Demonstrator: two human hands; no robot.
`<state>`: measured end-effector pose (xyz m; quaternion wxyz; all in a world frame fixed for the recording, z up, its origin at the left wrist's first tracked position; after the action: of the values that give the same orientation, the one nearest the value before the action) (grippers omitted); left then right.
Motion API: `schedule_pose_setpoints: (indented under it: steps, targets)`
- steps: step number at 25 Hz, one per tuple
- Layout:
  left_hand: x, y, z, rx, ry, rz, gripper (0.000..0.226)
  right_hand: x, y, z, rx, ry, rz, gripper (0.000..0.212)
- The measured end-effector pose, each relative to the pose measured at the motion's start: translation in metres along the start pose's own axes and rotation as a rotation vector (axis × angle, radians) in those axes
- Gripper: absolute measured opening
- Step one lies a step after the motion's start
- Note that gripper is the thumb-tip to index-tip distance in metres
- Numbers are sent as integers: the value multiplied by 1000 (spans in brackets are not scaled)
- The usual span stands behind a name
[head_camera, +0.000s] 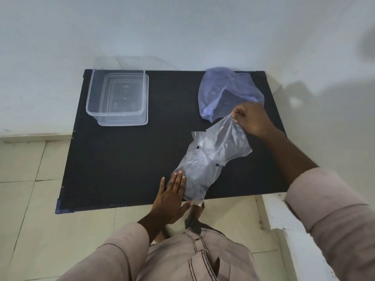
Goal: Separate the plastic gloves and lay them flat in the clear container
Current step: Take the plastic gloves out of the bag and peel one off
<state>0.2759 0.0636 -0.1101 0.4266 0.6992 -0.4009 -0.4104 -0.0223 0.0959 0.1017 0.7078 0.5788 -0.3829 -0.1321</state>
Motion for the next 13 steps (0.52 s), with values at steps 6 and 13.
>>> schedule_pose_setpoints:
  steps: [6,13]
  targets:
    - [1,0,3,3,-27,10,86,2,44,22,-81,97,-77,18]
    - [1,9,9,95,-51,-17,96,16,83,29,-153,160,-201,19]
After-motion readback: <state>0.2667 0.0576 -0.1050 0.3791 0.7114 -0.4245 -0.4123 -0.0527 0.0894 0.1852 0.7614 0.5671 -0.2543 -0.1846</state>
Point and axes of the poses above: each hand's wrist, its own z-axis towards the middle knuckle, its own y-axis out of the back of the hand, x = y × z, the point moved 7 cm from there along z, towards the middle knuckle, and after that the axes turned 6 degrees about -x, right-handed, at the moved point
